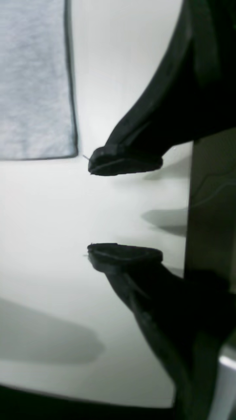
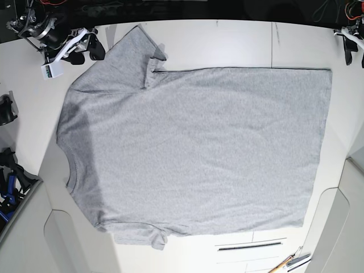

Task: Fold the T-shirt properly
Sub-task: 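Move both grippers down to the shirt's shoulder corners and grasp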

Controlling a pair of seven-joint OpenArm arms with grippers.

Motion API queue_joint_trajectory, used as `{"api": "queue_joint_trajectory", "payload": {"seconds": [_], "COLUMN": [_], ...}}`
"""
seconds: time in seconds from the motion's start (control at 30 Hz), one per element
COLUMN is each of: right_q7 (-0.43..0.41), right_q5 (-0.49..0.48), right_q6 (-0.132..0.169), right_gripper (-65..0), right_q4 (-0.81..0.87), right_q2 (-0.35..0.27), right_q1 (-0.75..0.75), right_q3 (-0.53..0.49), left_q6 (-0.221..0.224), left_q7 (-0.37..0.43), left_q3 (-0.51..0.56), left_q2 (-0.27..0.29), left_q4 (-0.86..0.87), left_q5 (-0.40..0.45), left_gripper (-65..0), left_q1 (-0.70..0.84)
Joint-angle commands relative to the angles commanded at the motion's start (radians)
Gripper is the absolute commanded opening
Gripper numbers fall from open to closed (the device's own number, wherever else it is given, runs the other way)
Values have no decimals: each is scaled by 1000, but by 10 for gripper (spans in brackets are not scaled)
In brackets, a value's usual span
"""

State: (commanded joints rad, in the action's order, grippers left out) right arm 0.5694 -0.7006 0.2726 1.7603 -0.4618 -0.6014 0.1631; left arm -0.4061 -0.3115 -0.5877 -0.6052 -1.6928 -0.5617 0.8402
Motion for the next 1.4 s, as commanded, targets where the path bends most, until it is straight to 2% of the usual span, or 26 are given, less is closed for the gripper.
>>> {"api": "queue_joint_trajectory", "payload": {"seconds": [0.07, 0.13, 0.37, 0.53, 0.7, 0.87, 1.1, 1.17, 1.3, 1.4], "right_q7": [8, 15, 16, 16, 16, 15, 15, 15, 15, 15], "right_q5": [-21, -52, -51, -52, -52, -52, -51, -51, -52, -52], "right_q6": [24, 29, 31, 31, 32, 31, 31, 31, 31, 31], "right_gripper": [-247, -247, -247, -247, -247, -247, -247, -247, -247, -247], "right_q4": [0, 0, 0, 0, 0, 0, 0, 0, 0, 0], "right_q2": [0, 0, 27, 48, 50, 50, 50, 50, 50, 63], "right_q1": [0, 0, 0, 0, 0, 0, 0, 0, 0, 0], "right_q3": [0, 0, -3, -6, -10, -10, -10, -10, -10, -10], "left_q6": [-24, -94, -229, -231, -232, -232, -232, -239, -285, -292], "left_q7": [-48, -76, -165, -164, -166, -172, -240, -274, -308, -327], "left_q3": [0, 0, 0, 0, 8, 73, 166, 180, 182, 182], "left_q2": [-8, -10, -10, -10, -10, -9, -10, -8, -4, -5], "left_q4": [58, 115, 304, 328, 328, 328, 328, 328, 328, 328], "left_q5": [-70, -137, -313, -319, -364, -373, -387, -398, -407, -407], "left_gripper": [-287, -287, -287, -287, -287, -287, -287, -287, -287, -288], "left_q1": [-52, -102, -215, -239, -245, -257, -308, -308, -307, -307]}}
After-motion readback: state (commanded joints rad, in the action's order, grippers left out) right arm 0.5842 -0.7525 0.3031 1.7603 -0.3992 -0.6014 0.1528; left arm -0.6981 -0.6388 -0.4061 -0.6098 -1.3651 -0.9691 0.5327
